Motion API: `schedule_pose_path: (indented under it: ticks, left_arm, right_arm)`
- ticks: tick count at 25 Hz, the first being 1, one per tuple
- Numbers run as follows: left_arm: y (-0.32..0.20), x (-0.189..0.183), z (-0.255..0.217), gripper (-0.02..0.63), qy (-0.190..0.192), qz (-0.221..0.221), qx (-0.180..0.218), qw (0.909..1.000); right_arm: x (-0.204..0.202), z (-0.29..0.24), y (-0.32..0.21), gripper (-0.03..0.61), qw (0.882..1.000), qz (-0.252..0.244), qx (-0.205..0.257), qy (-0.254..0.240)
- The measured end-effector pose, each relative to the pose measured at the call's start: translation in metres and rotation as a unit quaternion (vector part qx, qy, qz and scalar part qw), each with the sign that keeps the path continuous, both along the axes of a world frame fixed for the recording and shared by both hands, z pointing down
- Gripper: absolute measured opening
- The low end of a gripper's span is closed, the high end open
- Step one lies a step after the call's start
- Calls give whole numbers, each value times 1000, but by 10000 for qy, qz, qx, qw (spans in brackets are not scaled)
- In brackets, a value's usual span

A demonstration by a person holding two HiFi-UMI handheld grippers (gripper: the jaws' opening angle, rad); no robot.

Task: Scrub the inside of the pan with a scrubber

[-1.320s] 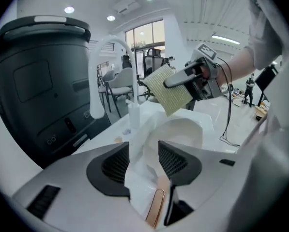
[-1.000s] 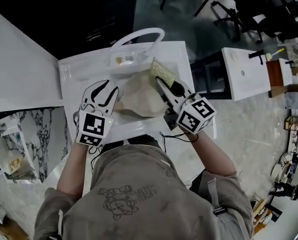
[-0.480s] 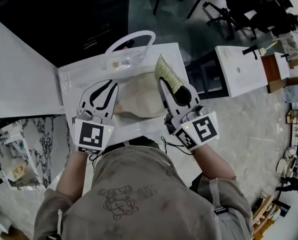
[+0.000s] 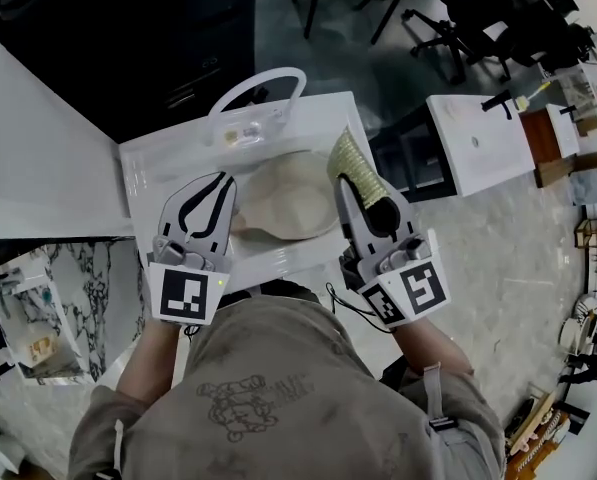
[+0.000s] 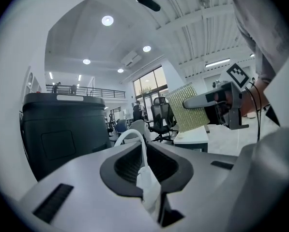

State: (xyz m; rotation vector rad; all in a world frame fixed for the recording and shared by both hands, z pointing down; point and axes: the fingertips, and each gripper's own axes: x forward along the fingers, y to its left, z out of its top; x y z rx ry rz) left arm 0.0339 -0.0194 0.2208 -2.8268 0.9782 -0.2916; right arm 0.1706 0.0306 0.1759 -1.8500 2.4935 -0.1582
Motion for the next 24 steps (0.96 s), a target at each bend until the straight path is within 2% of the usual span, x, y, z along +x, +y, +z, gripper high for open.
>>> schedule_pose_path:
  ticks: [11,24]
  left_arm:
    - [7,-9,-7,40,59,-127,-70,9999]
    - [14,-7,-8,40,14,-66,-124,9999]
  right_arm:
    - [-2,-13,16,71,9991,99,224,336]
    - [0,-15,26,71,9979,206,281,548]
